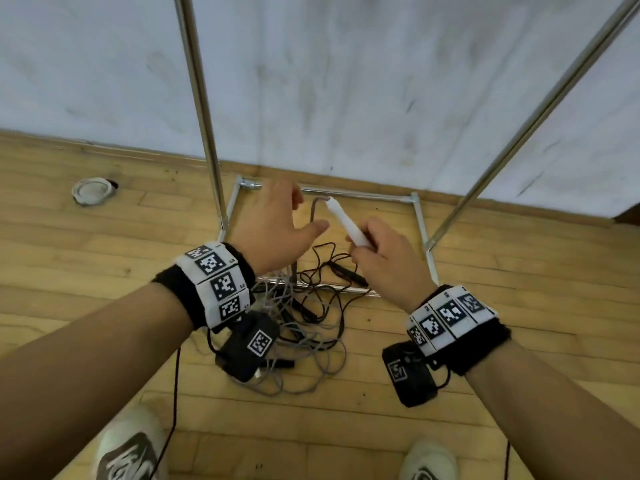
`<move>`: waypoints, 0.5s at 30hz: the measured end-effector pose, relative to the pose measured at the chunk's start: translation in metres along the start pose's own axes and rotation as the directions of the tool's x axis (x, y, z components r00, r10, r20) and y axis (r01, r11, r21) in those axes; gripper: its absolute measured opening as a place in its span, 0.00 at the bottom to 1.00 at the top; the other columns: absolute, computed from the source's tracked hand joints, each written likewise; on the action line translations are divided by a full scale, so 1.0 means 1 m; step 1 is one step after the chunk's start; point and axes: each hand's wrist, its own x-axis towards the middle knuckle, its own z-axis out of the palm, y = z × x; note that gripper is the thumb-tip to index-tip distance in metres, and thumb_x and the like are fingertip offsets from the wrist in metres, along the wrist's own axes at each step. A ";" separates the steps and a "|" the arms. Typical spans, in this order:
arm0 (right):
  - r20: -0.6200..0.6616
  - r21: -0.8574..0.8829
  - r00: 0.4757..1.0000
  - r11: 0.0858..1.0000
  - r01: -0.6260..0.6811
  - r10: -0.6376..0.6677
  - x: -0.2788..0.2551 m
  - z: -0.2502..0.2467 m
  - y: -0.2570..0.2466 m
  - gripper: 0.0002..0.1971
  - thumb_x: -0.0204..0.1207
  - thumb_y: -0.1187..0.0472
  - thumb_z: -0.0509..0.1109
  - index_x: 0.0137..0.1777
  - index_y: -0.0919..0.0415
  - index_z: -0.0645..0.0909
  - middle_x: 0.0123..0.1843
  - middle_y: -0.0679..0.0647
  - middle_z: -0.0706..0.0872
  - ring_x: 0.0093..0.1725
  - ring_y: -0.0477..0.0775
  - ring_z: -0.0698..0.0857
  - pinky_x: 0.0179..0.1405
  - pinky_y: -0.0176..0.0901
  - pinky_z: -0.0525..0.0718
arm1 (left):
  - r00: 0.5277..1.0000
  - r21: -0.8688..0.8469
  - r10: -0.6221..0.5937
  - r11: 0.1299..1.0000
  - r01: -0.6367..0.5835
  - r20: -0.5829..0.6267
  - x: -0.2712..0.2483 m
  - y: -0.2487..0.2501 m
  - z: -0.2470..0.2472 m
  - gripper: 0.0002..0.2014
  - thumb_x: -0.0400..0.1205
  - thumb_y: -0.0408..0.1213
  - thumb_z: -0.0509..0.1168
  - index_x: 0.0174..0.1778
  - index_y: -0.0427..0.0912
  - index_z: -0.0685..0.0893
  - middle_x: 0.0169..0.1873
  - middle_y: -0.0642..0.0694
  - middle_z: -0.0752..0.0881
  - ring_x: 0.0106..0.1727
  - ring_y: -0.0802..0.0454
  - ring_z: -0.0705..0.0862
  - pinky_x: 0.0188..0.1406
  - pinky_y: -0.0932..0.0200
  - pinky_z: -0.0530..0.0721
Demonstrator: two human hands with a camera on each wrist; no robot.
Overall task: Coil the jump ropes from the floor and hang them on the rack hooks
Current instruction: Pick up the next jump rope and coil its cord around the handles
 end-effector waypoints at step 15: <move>-0.415 0.008 0.907 0.997 0.076 -0.066 -0.001 -0.112 -0.073 0.04 0.84 0.51 0.64 0.53 0.47 0.79 0.39 0.42 0.81 0.34 0.39 0.79 0.33 0.36 0.78 | 0.864 -0.134 0.083 0.991 -0.018 0.497 -0.027 0.019 -0.057 0.12 0.90 0.36 0.55 0.41 0.40 0.77 0.33 0.44 0.89 0.40 0.47 0.91 0.42 0.53 0.85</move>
